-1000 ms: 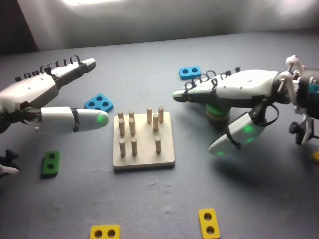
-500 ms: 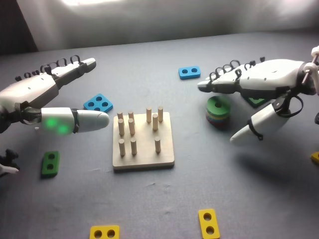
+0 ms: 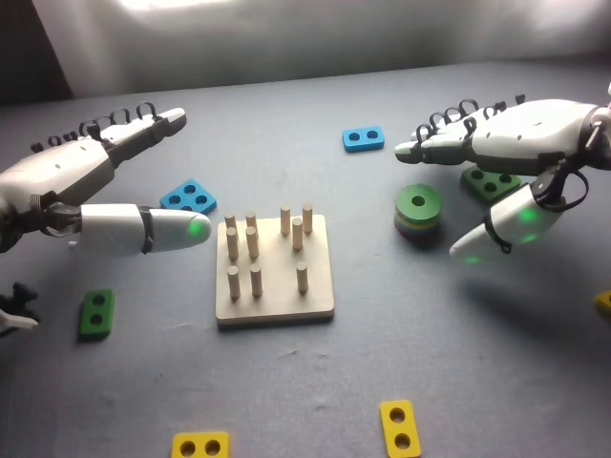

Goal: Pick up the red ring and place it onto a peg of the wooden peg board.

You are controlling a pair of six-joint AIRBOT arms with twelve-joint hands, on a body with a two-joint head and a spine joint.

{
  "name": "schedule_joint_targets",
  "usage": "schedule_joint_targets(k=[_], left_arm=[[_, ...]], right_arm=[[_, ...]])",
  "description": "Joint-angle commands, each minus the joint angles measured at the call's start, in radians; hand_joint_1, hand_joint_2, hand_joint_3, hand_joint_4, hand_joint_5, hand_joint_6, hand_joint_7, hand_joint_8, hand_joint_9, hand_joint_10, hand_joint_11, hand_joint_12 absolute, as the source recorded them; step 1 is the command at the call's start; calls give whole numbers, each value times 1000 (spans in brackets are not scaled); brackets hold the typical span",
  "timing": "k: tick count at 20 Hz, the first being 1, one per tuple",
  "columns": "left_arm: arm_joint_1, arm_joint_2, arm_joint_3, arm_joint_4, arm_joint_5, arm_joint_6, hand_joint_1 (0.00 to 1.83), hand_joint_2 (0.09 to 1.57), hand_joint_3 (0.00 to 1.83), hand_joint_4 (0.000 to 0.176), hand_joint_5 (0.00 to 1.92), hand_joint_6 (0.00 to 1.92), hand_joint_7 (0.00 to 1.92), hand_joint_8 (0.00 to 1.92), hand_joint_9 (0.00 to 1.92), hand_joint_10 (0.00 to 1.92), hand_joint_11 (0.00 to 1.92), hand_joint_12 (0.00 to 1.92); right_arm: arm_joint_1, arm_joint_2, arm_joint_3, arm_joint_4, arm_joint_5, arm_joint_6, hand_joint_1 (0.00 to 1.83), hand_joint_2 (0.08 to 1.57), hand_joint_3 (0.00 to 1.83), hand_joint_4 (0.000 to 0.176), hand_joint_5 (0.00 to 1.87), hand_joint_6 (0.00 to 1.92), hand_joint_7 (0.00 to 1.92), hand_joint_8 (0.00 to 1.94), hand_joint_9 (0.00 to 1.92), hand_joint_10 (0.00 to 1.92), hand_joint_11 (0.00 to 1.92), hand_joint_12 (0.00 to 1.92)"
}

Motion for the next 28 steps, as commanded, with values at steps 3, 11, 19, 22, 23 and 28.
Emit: schedule_joint_targets(k=[3,11,19,22,23,28], left_arm=[[-14,-2,1,0,-115,-5,356,885,4,176,0,0,0,0,0,0,0,0],[-21,-4,3,6,-111,-5,363,874,0,176,0,0,0,0,0,0,0,0],[-24,-4,4,10,-108,-5,367,889,3,176,0,0,0,0,0,0,0,0],[-25,-4,4,11,-108,-5,372,882,0,176,0,0,0,0,0,0,0,0],[-25,-4,4,12,-108,-5,368,877,0,176,0,0,0,0,0,0,0,0],[-27,-5,4,13,-108,-5,369,873,0,176,0,0,0,0,0,0,0,0]], right_arm=[[18,-13,12,30,59,-1,684,911,0,59,107,30,0,0,0,0,0,0],[27,-36,24,30,57,2,743,927,3,50,202,35,0,0,0,0,4,11],[22,-45,24,30,56,2,705,938,4,99,284,40,0,0,0,0,0,3],[21,-45,27,30,56,2,739,952,8,107,317,43,0,0,0,0,0,0],[21,-45,28,30,56,2,743,957,10,113,322,43,0,0,0,0,0,0],[23,-46,30,30,56,2,796,980,5,95,412,35,28,0,0,0,0,0]])
